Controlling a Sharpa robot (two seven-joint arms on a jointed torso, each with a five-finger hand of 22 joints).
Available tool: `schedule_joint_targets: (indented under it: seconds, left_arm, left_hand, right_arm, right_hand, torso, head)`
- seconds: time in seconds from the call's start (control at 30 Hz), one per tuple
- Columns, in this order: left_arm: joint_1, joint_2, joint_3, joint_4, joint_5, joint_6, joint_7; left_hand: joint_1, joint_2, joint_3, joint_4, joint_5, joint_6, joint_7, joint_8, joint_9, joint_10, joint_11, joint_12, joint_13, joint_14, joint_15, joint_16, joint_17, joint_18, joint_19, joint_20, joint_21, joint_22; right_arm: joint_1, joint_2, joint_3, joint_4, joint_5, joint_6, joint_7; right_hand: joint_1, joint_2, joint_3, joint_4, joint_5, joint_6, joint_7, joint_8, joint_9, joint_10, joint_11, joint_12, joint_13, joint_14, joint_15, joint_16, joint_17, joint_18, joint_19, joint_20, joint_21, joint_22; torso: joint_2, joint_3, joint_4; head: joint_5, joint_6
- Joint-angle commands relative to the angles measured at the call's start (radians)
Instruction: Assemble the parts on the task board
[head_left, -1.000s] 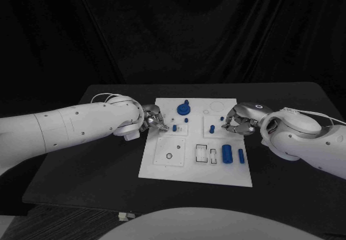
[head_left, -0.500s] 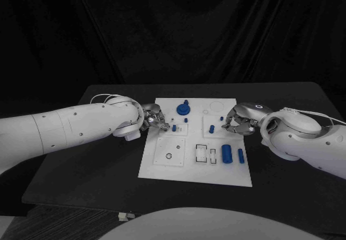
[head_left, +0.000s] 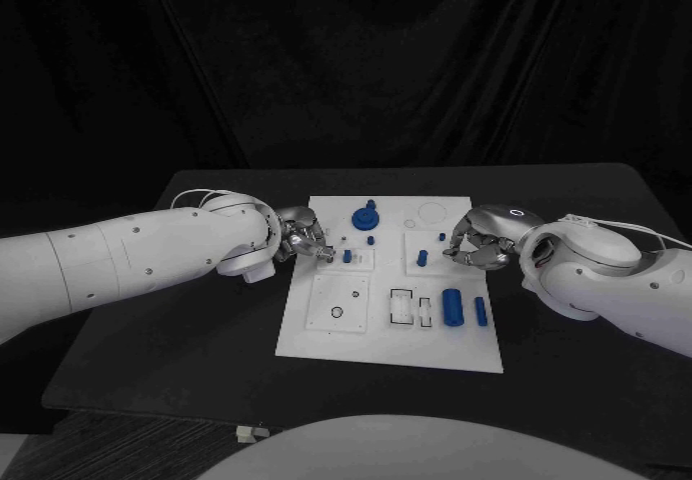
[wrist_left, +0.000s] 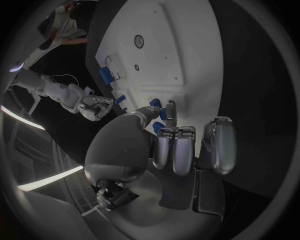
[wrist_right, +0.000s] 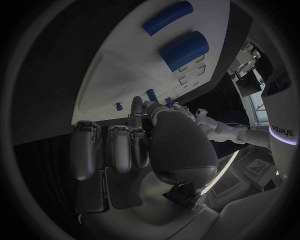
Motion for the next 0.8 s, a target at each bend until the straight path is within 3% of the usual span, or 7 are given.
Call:
schedule_joint_targets:
  seconds: [0.03,0.2,0.4,0.6,0.8]
  left_arm:
    - [0.021,-0.009,0.002,0.009,0.001,0.073,-0.007]
    - [0.052,-0.015,0.002,0.002,0.001,0.19,-0.034]
    - [0.086,0.009,0.002,-0.03,0.001,0.34,-0.088]
    - [0.1,0.051,0.002,-0.076,0.001,0.431,-0.121]
    - [0.105,0.105,0.002,-0.136,0.001,0.506,-0.139]
  left_hand:
    - [0.006,0.013,0.165,-0.035,0.08,0.036,-0.032,0.022,0.011,0.089,0.0,-0.002,0.258,0.111,-0.003,0.014,0.268,0.036,0.002,-0.001,-0.008,0.21]
    - [0.006,0.013,0.166,-0.037,0.08,0.036,-0.032,0.022,0.012,0.09,0.0,-0.001,0.259,0.111,-0.002,0.014,0.268,0.036,0.0,-0.001,-0.011,0.209]
    - [0.005,0.011,0.17,-0.041,0.076,0.038,-0.033,0.022,0.012,0.093,0.0,0.003,0.262,0.111,-0.003,0.014,0.268,0.036,0.001,-0.002,-0.009,0.21]
    - [0.005,0.011,0.176,-0.046,0.074,0.038,-0.033,0.023,0.012,0.095,0.0,0.005,0.264,0.111,-0.003,0.014,0.268,0.036,0.001,-0.002,-0.009,0.21]
    - [0.005,0.01,0.18,-0.051,0.074,0.039,-0.033,0.023,0.012,0.097,0.0,0.008,0.266,0.111,-0.003,0.014,0.268,0.036,0.001,-0.002,-0.009,0.21]
  right_arm:
    - [-0.002,-0.001,0.001,0.001,-0.002,0.006,-0.021]
    - [-0.002,0.0,0.001,0.001,-0.002,0.007,-0.021]
    - [-0.002,-0.003,0.001,0.011,-0.002,0.001,-0.019]
    - [-0.002,-0.007,0.001,0.02,-0.002,-0.003,-0.017]
    - [-0.002,-0.01,0.001,0.026,-0.002,-0.004,-0.016]
  right_hand:
    - [0.021,-0.005,0.014,-0.002,0.018,-0.006,-0.002,-0.015,0.013,0.108,0.007,-0.012,0.252,0.084,0.001,-0.009,0.119,-0.007,0.034,0.005,-0.016,0.233]
    - [0.022,-0.003,0.015,-0.003,0.018,-0.006,-0.002,-0.016,0.013,0.108,0.007,-0.012,0.252,0.084,0.001,-0.01,0.118,-0.007,0.034,0.005,-0.017,0.232]
    - [0.024,-0.001,0.017,-0.004,0.019,-0.005,-0.002,-0.016,0.013,0.108,0.007,-0.012,0.252,0.084,0.001,-0.01,0.118,-0.007,0.034,0.005,-0.017,0.232]
    - [0.024,-0.001,0.017,-0.004,0.019,-0.005,-0.002,-0.016,0.013,0.108,0.007,-0.012,0.252,0.084,0.001,-0.01,0.118,-0.007,0.034,0.005,-0.017,0.232]
    - [0.025,-0.001,0.018,-0.005,0.019,-0.005,-0.002,-0.016,0.013,0.108,0.006,-0.012,0.252,0.084,0.001,-0.01,0.118,-0.007,0.034,0.005,-0.016,0.232]
  torso:
    - [-0.001,0.0002,-0.0002]
    - [-0.001,0.0002,0.0]
    - [-0.002,0.0012,-0.0003]
    - [-0.003,0.0027,0.0002]
    - [-0.002,0.0009,-0.0001]
  head:
    - [0.003,0.0]
    - [0.003,0.0]
    - [0.001,0.0]
    - [-0.002,0.0]
    - [-0.004,0.0]
